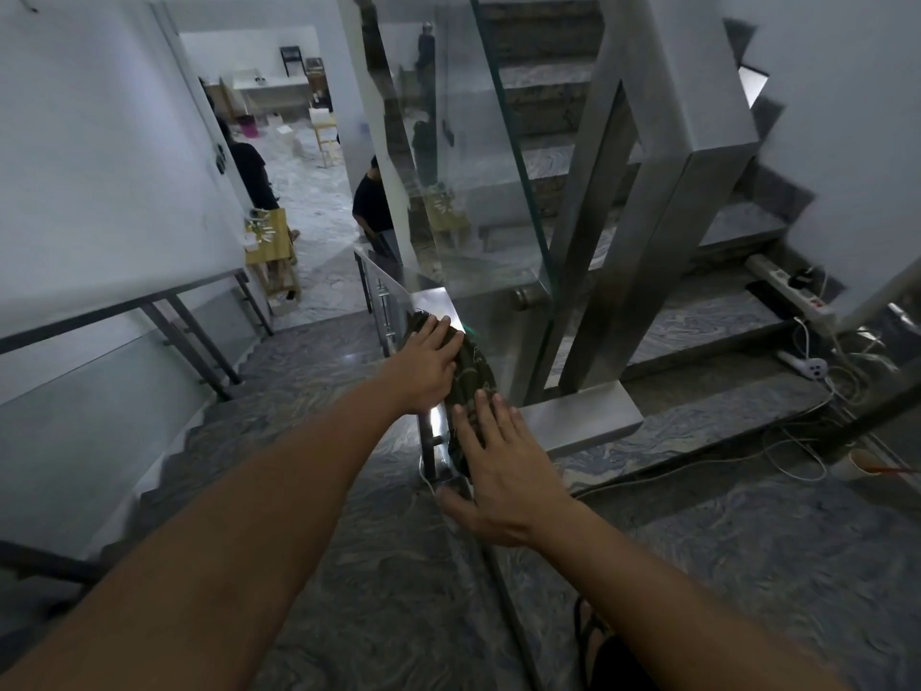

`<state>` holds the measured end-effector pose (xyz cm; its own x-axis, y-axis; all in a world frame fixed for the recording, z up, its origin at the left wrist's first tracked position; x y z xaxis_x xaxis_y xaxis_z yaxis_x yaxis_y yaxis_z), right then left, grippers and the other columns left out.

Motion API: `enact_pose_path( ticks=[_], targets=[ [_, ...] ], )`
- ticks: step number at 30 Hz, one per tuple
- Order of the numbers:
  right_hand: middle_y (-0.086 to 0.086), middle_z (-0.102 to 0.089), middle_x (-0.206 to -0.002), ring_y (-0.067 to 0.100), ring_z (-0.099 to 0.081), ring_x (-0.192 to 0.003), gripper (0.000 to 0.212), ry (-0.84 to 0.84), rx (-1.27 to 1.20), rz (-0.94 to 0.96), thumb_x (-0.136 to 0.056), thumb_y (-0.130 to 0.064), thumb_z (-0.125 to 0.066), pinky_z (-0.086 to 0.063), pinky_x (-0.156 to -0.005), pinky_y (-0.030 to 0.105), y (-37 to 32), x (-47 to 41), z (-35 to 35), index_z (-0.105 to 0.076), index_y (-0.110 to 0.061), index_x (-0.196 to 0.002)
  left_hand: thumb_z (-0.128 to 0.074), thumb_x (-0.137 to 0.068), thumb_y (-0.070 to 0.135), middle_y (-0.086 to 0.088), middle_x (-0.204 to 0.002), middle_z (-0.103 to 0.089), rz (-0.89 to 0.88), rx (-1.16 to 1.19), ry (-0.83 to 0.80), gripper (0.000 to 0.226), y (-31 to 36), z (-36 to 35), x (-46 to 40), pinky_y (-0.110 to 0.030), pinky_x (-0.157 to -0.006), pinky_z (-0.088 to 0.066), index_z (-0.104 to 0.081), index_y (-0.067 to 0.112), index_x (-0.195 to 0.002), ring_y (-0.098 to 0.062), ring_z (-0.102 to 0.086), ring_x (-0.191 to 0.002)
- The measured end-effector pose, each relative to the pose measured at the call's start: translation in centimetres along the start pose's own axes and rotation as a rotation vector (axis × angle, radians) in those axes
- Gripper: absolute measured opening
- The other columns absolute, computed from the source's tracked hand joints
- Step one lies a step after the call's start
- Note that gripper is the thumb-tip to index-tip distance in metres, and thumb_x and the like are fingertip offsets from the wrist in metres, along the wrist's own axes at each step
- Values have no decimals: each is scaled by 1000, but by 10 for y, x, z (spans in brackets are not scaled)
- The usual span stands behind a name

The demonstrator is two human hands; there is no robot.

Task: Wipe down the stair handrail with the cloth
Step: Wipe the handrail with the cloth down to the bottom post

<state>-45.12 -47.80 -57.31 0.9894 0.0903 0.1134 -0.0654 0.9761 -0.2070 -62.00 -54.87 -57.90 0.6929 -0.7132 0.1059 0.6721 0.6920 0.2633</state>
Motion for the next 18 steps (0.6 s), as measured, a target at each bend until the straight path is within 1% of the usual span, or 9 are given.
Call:
enact_pose_path(
  ticks=[3,7,12,17,18],
  targets=[
    [22,13,-159,35,15,-147,95,-8,0,-26,-86,-71,-28,6,-120,46,0,-8,0,10,-14,-152,-30,-100,21,-14,-159,-1,-13,-4,-2,53,-3,4,-7,-43,-119,-2,-13,12,-149,-29,5,-147],
    [21,13,-160,34,14,-147,95,-7,-24,-40,-87,-69,-31,7,-119,44,3,-17,0,9,-13,-152,-31,-100,19,-14,-159,-2,-27,-9,-9,53,-7,8,-17,-39,-118,0,-15,12,-149,-28,2,-148],
    [21,13,-160,33,14,-147,95,8,-32,-57,-87,-70,-31,4,-121,46,0,-20,0,9,-14,-152,-31,-100,21,-12,-160,-2,-33,23,-32,52,-15,9,-20,-42,-120,0,-15,15,-149,-26,4,-148],
    [21,14,-159,33,16,-147,95,16,-30,-60,-86,-69,-31,1,-121,48,-4,-23,1,9,-13,-152,-31,-100,22,-12,-160,-5,-58,3,-10,51,-19,10,-25,-43,-120,-1,-16,14,-149,-26,2,-148],
    [21,14,-159,33,16,-147,95,24,-48,-85,-86,-69,-31,0,-121,49,8,-44,-2,9,-13,-152,-31,-100,21,-12,-160,-6,-66,1,-23,51,-27,11,-49,-43,-120,-1,-17,14,-149,-26,2,-148]
  ],
)
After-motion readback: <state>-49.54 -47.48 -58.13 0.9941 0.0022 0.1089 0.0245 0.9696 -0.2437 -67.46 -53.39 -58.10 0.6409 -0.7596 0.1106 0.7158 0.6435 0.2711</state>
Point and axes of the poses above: each hand's wrist, its own x-axis away from the middle knuckle, its own z-axis out of the back of the hand, y = z × x, the point moved 3 cm from there along -x, towards the middle knuckle
